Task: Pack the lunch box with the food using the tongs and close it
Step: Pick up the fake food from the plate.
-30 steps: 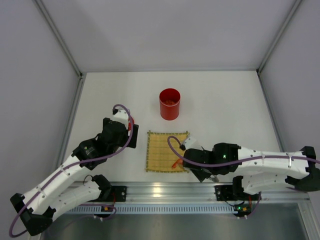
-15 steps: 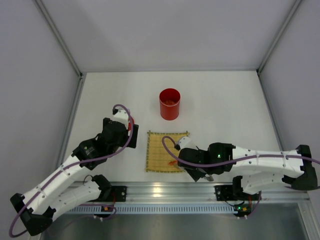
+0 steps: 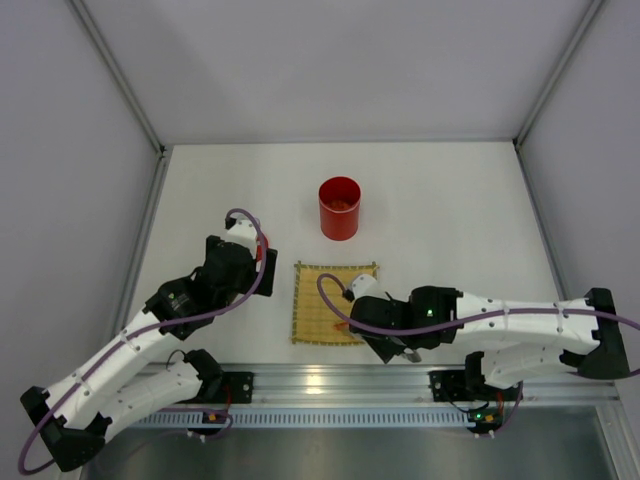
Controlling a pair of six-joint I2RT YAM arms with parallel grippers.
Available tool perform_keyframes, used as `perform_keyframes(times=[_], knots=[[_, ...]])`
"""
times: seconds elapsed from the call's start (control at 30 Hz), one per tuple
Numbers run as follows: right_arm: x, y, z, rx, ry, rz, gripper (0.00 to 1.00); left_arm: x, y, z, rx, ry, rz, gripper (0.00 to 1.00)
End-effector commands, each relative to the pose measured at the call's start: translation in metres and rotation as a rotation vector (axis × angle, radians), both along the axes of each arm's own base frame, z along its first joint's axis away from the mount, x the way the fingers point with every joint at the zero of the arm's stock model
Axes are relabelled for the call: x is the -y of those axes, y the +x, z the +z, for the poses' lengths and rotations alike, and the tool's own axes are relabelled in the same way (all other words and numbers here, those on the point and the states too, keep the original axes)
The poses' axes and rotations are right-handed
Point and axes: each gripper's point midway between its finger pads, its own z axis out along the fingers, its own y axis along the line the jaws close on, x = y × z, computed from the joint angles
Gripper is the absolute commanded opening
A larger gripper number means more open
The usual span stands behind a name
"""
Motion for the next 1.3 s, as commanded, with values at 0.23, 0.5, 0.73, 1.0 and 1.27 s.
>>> perform_keyframes(times=[0.23, 0.5, 0.73, 1.0, 1.27], knots=[[-0.017, 0.004, -0.002, 0.007, 0.067, 0.007, 0.48, 0.002, 0.003, 0.006, 0.031, -0.024, -0.002, 0.99], [-0.020, 0.004, -0.007, -0.010, 0.094, -0.002, 0.48, 0.002, 0.003, 0.005, 0.031, -0.021, -0.001, 0.99], [-0.023, 0.001, -0.008, -0.035, 0.123, 0.003, 0.44, 0.002, 0.003, 0.006, 0.031, -0.022, 0.001, 0.99], [-0.019, 0.002, -0.002, -0.028, 0.133, -0.010, 0.31, 0.002, 0.003, 0.006, 0.031, -0.022, 0.001, 0.99], [-0.021, 0.014, 0.010, 0.018, 0.140, -0.034, 0.24, 0.002, 0.003, 0.006, 0.033, -0.025, 0.002, 0.99]])
